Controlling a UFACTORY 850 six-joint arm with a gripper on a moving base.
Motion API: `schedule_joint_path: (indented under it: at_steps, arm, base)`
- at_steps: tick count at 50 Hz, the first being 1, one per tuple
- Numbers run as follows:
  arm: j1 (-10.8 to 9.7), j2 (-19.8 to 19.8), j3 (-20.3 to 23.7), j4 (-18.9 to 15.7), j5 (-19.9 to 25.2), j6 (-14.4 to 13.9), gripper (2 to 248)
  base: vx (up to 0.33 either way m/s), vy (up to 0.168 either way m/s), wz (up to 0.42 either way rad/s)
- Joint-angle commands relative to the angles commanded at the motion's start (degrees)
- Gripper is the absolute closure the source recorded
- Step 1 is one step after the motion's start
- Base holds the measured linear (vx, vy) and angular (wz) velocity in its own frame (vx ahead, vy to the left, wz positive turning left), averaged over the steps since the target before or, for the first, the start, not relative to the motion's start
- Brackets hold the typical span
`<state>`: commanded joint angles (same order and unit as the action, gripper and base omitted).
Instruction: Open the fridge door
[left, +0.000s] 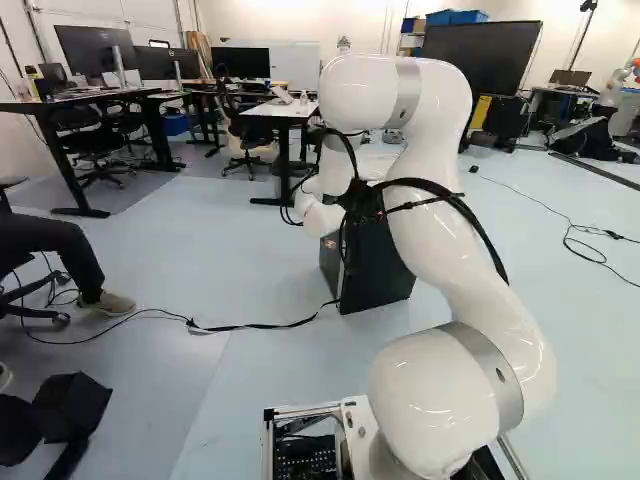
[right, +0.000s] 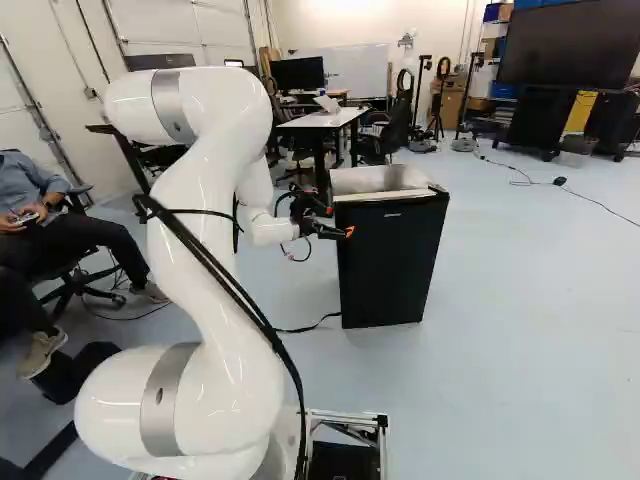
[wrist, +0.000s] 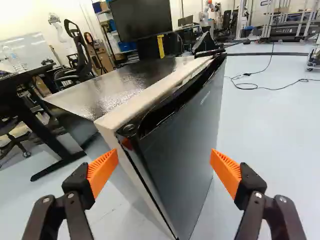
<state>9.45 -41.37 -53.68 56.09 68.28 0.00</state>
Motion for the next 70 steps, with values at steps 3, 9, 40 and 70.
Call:
schedule_joint_path:
  at_steps: [3, 9, 40, 70]
  arm:
    - [-0.07, 0.30, 0.49, 0.00, 0.00, 0.00, 3]
    - [-0.20, 1.18, 1.92, 0.00, 0.00, 0.00, 3]
    - [-0.45, 4.07, 6.59, 0.00, 0.00, 0.00, 3]
    - [0.76, 3.88, 6.30, 0.00, 0.00, 0.00, 3]
  base:
    - [0.000, 0.000, 0.000]
    - [0.000, 0.000, 0.000]
    - [0.000, 0.000, 0.000]
    - [0.000, 0.000, 0.000]
